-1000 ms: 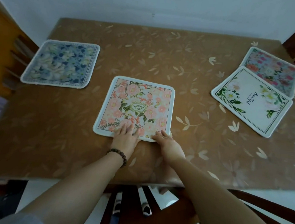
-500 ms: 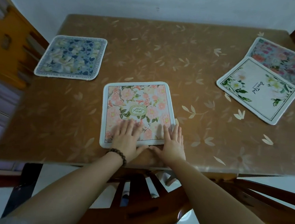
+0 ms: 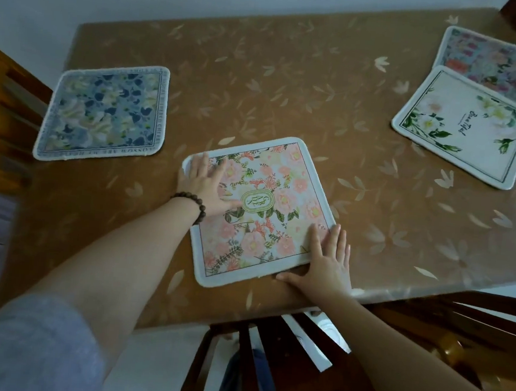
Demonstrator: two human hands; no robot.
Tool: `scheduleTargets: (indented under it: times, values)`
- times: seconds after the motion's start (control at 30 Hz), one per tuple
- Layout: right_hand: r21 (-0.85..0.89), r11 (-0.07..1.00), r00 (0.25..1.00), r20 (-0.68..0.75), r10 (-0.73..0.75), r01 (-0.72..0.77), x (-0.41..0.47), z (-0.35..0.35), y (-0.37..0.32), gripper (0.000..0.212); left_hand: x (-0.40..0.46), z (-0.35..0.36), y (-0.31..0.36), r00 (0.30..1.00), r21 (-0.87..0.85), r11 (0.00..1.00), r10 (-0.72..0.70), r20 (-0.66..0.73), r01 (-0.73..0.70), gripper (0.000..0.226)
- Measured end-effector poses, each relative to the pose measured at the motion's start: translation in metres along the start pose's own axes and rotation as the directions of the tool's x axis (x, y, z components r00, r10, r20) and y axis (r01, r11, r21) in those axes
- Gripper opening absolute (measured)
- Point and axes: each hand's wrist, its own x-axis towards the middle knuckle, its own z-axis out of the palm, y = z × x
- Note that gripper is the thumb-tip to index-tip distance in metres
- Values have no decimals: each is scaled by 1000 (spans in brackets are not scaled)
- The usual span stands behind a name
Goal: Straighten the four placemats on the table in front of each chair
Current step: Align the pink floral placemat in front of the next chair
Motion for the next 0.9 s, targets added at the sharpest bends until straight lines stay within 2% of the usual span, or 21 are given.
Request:
scheduleTargets:
  times: [0.23, 0.43, 0.67, 0.9]
  values:
    - [82, 996, 999, -38, 22, -19, 0, 1, 1, 131, 44, -8, -2, 995, 16, 999, 34, 90, -35, 118]
    - [111, 994, 1000, -20, -11, 13, 4, -10, 5, 127, 37, -4, -9, 997, 61, 996, 73, -13, -72, 113]
    - [160, 987, 999, 8, -33, 32, 11, -22, 11, 118, -9, 17, -23, 995, -12, 995, -96, -33, 96, 107]
    - [218, 975, 998, -42, -41, 49, 31, -34, 19, 82, -82, 42, -40, 980, -134, 972, -199, -19, 194, 108]
